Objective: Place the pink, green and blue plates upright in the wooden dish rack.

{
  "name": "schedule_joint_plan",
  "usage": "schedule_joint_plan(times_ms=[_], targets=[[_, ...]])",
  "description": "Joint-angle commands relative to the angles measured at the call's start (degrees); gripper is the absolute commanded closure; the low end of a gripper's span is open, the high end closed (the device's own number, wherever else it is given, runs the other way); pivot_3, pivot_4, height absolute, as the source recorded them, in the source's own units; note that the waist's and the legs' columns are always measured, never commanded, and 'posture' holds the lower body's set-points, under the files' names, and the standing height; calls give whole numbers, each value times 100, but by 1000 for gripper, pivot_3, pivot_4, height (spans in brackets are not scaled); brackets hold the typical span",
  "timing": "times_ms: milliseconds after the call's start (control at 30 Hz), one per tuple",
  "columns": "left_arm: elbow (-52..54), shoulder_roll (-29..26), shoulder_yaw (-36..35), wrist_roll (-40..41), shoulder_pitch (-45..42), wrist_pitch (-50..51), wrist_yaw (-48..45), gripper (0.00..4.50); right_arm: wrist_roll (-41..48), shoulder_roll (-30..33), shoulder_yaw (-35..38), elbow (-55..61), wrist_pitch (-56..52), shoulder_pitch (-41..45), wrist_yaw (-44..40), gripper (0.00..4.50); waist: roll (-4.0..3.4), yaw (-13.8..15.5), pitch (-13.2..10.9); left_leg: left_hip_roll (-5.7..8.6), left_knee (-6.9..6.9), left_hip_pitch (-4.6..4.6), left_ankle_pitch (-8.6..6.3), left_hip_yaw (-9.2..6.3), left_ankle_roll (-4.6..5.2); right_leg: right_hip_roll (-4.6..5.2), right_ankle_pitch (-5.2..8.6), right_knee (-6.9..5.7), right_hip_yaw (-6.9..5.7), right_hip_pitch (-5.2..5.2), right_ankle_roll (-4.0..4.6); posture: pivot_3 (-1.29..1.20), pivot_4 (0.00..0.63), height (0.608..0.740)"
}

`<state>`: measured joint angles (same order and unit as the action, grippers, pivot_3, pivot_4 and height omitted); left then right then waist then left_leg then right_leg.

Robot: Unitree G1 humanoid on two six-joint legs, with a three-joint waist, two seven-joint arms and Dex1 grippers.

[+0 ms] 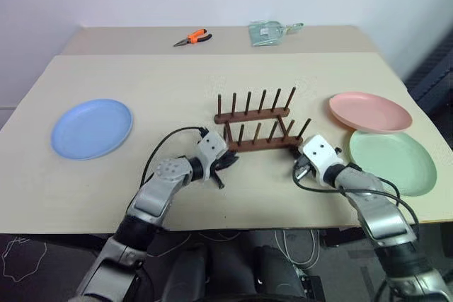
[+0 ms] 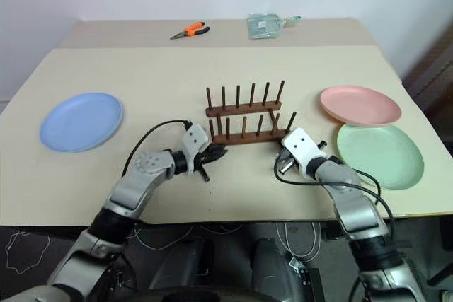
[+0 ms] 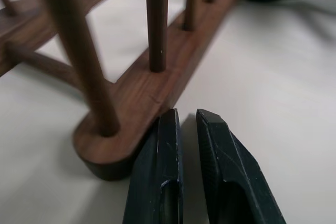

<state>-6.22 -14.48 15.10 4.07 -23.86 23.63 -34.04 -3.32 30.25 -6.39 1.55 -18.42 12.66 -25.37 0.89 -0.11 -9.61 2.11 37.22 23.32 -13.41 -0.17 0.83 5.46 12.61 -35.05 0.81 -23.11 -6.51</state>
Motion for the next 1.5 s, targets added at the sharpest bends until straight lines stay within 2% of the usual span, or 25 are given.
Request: schedule_joint_plan(times_ms=[33, 200, 300, 433, 500, 633, 800, 933, 1033, 1100, 1133, 1167, 1333, 1400, 1500], targets=[[-734, -110, -240, -325, -35, -45, 509, 3943, -197, -154, -19, -506, 69, 315, 223, 4476, -1, -50, 3, 0, 0, 1, 0, -1, 0, 0, 0, -4, 0, -2, -2, 0, 150, 738], [-918, -136, -231, -295, -101, -207, 525, 3943, -191, -208, 1, -697, 216, 529, 115, 4476, -2, -67, 8, 0, -6, 0, 0, -1, 0, 0, 0, -9, 0, -3, -6, 0, 150, 738], [-804, -177, -268, -290, -37, -292, 568, 3951, -109, 29, 223, -387, 224, 387, -78, 3632, -2, -70, 8, 0, -6, 0, 0, 0, 0, 1, 1, -9, 2, -4, -6, 0, 150, 738], [30, -257, -378, 215, 267, -484, -26, 3951, -216, 1011, 744, 566, 552, -136, -499, 1717, -7, -63, 7, 4, -17, 5, -1, 0, -1, 8, 3, -7, 2, -12, -9, 0, 150, 738], [672, -335, -315, 559, 510, -464, -476, 3951, -310, 1597, 1142, 756, 607, -328, -627, 1717, -21, -68, -2, 5, -23, 14, -2, 5, -1, 11, 4, -4, 6, -25, -10, 0, 150, 738], [1233, -354, -252, 899, 689, -271, -840, 3951, -601, 2260, 1382, 466, 823, -458, -602, 1717, -17, -36, -8, 4, -18, 20, -3, 7, -1, 14, 7, 0, 6, -27, -6, 0, 150, 738], [1516, -287, -234, 1115, 661, -88, -985, 3951, -1218, 2572, 1130, -388, 1253, -324, -361, 1717, -13, -44, -10, 3, -18, 21, -3, 7, 0, 14, 13, 8, 5, -24, 3, 0, 150, 738], [1618, -243, -192, 1127, 630, -51, -981, 3951, -1801, 2510, 664, -1499, 1687, 191, 145, 1717, -14, -65, -13, 5, -16, 21, -2, 11, 0, 12, 13, 7, 5, -25, 3, 0, 150, 738], [1731, -262, -201, 1141, 676, -8, -984, 3951, -2077, 2498, 406, -2091, 2022, 454, 443, 2591, -17, -57, -15, 5, -17, 21, -2, 11, 0, 11, 14, 7, 6, -26, 3, 0, 150, 738], [1799, -287, -217, 1148, 722, 22, -978, 3951, -2086, 2461, 383, -2217, 2157, 526, 525, 3515, -15, -50, -16, 5, -17, 22, -2, 11, 0, 11, 14, 7, 5, -26, 3, 0, 150, 738], [1834, -307, -228, 1147, 762, 32, -970, 3951, -2082, 2444, 404, -2201, 2201, 540, 572, 4149, -15, -49, -17, 5, -18, 22, -2, 11, 1, 11, 14, 7, 5, -25, 3, 0, 150, 738], [1860, -321, -235, 1147, 790, 41, -964, 3951, -2082, 2436, 416, -2191, 2236, 550, 606, 4478, -17, -48, -17, 5, -18, 23, -2, 11, 1, 11, 14, 8, 6, -25, 3, 0, 150, 738], [1983, -460, -268, 1128, 970, 47, -978, 3951, -2023, 2526, 786, -1239, 2251, 482, 756, 4478, -28, -62, -26, 6, -17, 23, -2, 11, 1, 11, 14, 7, 6, -26, 2, 0, 150, 738], [1942, -477, -324, 1125, 965, 24, -943, 3951, -1230, 2168, 1183, -538, 2060, 592, 534, 4478, -34, -65, -32, 6, -17, 23, -2, 11, 1, 10, 14, 5, 7, -27, 2, 0, 150, 738], [1853, -473, -411, 1168, 926, -21, -929, 3951, 1048, 1115, 1793, 893, 972, 897, 57, 4478, -26, -85, -38, -1, -15, 23, -2, 8, 1, 0, 13, 3, 8, -26, -1, 0, 150, 738]])
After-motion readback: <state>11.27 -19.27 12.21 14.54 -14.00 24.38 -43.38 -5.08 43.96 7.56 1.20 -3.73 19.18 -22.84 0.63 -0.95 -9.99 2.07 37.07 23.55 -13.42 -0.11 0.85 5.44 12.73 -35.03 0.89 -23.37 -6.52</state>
